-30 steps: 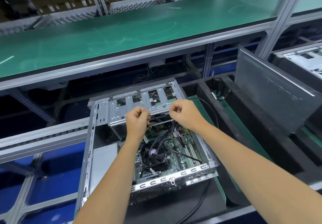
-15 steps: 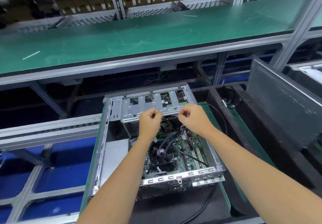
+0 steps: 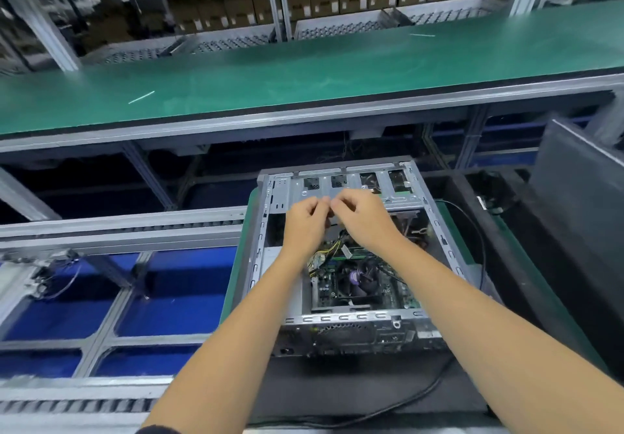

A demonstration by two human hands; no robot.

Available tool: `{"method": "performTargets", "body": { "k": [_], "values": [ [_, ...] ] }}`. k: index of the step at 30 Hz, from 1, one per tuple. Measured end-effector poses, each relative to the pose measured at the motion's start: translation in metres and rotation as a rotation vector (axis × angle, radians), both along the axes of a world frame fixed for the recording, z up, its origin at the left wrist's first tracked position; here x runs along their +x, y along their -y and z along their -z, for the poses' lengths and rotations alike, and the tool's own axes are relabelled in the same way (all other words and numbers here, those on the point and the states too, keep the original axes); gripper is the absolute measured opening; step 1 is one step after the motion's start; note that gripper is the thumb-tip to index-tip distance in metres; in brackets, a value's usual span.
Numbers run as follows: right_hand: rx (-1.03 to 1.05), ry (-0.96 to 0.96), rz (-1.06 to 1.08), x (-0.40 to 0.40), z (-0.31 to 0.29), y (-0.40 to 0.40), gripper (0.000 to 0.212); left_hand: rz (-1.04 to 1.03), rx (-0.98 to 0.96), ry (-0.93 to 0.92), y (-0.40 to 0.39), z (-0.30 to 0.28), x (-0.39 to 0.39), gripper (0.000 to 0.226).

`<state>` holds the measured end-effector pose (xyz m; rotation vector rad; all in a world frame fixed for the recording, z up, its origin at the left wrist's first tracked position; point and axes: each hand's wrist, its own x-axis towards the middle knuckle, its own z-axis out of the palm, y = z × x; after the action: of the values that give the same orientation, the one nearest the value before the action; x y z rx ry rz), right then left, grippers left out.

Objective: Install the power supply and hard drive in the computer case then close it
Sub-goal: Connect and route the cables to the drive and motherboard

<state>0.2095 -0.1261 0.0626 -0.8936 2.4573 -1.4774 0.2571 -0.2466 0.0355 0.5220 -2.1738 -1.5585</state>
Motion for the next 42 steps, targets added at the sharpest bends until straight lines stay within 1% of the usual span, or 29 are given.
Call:
{"method": "performTargets", "body": {
  "k": [2, 6, 11, 15, 19, 24, 27, 31, 36, 39, 42],
  "values": [
    [0.003, 0.010, -0.021, 0.014, -0.004, 0.009, 0.026, -0.019, 0.011, -0.027, 0.006, -0.004, 0.013, 0.040],
    [0.008, 0.012, -0.068, 0.048, -0.016, 0.019, 0.008, -0.071, 0.002, -0.045, 0.016, -0.022, 0.043, 0.039],
    [-0.024, -0.004, -0.140, 0.085, -0.038, 0.027, 0.014, -0.129, 0.022, -0.097, 0.013, -0.045, 0.093, 0.032],
    [-0.037, 0.017, -0.190, 0.124, -0.036, 0.028, 0.012, -0.192, -0.060, -0.030, 0.008, -0.046, 0.146, 0.037],
    [-0.034, 0.028, -0.226, 0.162, -0.033, 0.031, 0.011, -0.257, -0.119, 0.027, 0.010, -0.048, 0.187, 0.031],
    [-0.028, 0.035, -0.243, 0.191, -0.036, 0.035, 0.010, -0.268, -0.146, 0.025, 0.014, -0.049, 0.215, 0.028],
    [0.013, -0.013, -0.249, 0.203, -0.041, 0.041, 0.011, -0.243, -0.132, 0.016, 0.023, -0.050, 0.232, 0.026],
    [0.041, -0.029, -0.261, 0.232, -0.037, 0.062, 0.013, -0.240, -0.115, 0.045, 0.050, -0.043, 0.268, 0.018],
    [0.053, -0.010, -0.298, 0.286, -0.027, 0.100, 0.016, -0.265, -0.132, 0.095, 0.094, -0.024, 0.328, 0.015],
    [0.066, 0.020, -0.355, 0.314, -0.016, 0.116, 0.018, -0.315, -0.218, 0.107, 0.123, -0.018, 0.365, 0.016],
    [0.060, 0.059, -0.368, 0.330, -0.008, 0.123, 0.018, -0.414, -0.330, 0.079, 0.157, -0.022, 0.406, 0.016]
  ]
}}
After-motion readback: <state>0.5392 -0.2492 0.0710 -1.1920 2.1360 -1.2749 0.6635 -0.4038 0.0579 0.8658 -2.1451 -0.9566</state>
